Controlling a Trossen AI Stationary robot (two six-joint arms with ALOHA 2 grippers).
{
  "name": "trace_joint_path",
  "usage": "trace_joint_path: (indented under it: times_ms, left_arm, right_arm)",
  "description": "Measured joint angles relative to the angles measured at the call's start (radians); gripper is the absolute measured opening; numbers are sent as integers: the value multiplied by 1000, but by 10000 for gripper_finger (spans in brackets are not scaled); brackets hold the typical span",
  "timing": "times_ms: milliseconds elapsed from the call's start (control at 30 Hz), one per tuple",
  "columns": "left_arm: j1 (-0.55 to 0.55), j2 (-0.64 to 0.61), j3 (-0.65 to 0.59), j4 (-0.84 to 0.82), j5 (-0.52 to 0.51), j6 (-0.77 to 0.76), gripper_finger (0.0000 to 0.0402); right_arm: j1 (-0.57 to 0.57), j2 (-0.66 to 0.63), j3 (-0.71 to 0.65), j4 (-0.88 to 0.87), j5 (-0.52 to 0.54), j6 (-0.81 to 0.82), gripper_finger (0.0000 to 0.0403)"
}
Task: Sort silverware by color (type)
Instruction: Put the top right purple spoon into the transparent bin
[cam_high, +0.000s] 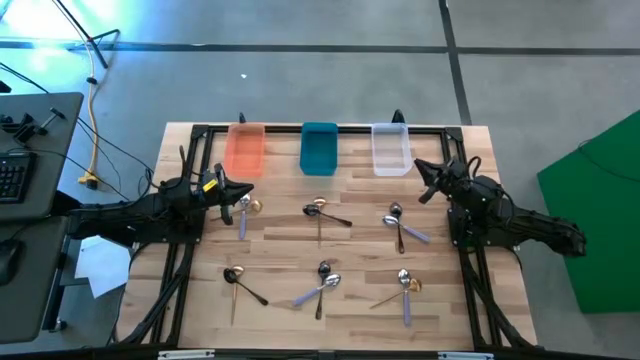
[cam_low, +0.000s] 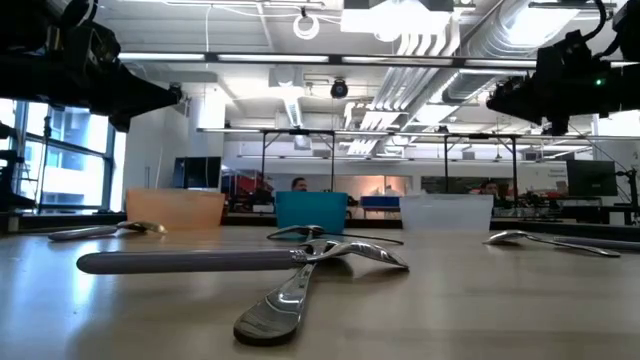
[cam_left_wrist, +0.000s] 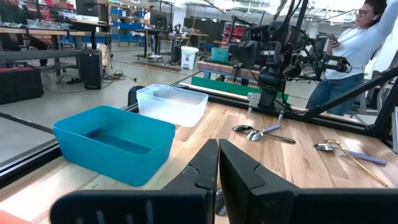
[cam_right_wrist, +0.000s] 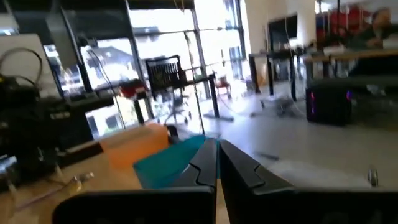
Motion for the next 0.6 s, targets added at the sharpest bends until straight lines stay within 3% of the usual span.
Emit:
trace_joint_path:
  times_ms: [267, 467, 600]
  left_arm:
    - [0, 0, 0, 0, -1, 0, 5]
    - [0, 0, 0, 1, -7, 0, 5]
    - [0, 0, 0, 2, -39, 0, 5]
  right_arm:
    - [0, 0, 3, 141, -178, -24, 0]
    - [3, 0, 6, 210, -368, 90, 0]
    - [3, 2, 8, 205, -398, 164, 0]
